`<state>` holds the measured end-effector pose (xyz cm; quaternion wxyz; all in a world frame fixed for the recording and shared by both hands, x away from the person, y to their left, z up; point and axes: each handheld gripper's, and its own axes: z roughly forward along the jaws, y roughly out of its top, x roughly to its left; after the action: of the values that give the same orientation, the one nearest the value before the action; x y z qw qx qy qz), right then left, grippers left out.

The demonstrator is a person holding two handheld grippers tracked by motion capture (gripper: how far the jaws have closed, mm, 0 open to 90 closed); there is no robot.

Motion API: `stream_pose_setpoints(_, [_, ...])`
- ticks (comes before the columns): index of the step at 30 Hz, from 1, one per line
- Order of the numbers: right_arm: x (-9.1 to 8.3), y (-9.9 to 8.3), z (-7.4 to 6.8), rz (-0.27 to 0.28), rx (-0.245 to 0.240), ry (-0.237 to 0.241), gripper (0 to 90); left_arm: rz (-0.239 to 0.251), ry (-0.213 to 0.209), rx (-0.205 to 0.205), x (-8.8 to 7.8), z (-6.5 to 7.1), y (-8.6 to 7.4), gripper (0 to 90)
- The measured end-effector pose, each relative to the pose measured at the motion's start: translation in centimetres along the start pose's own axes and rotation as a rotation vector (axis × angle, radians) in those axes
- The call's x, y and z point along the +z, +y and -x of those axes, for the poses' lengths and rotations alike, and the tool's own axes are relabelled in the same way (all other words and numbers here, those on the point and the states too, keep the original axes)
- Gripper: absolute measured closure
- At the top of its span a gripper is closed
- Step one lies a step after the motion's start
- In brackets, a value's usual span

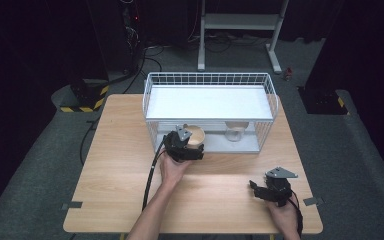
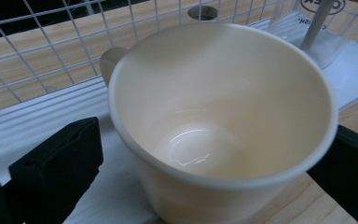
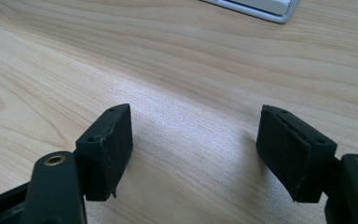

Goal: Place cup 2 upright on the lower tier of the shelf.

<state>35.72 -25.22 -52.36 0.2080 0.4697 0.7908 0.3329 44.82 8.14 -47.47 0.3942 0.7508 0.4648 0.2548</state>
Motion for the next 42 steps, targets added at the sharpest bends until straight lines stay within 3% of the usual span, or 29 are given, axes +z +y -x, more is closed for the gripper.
stream_pose_setpoints(13, [0.01,0.0,0.01,0.001,-0.001,0.0,26.8,-0.03,-0.018,-0.005,-0.38,0.23,-0.92,10.7])
stream_pose_setpoints(21, [0.0,0.0,-0.01,0.0,0.002,0.0,26.8,-0.02,0.001,-0.01,-0.33,0.46,-0.83,13.3])
stream_pose_setpoints(26, [-0.01,0.0,-0.01,-0.001,0.001,0.0,26.8,-0.008,0.009,0.002,-0.47,0.45,-0.79,21.3])
stream_pose_setpoints(32, [-0.01,0.0,-0.03,-0.002,0.004,0.0,26.8,-0.015,0.022,-0.001,-0.26,0.54,-0.72,23.1])
stream_pose_setpoints(42, [0.0,0.0,0.0,0.0,0.0,0.0,26.8,-0.036,0.056,0.006,0.36,0.58,-0.79,34.3])
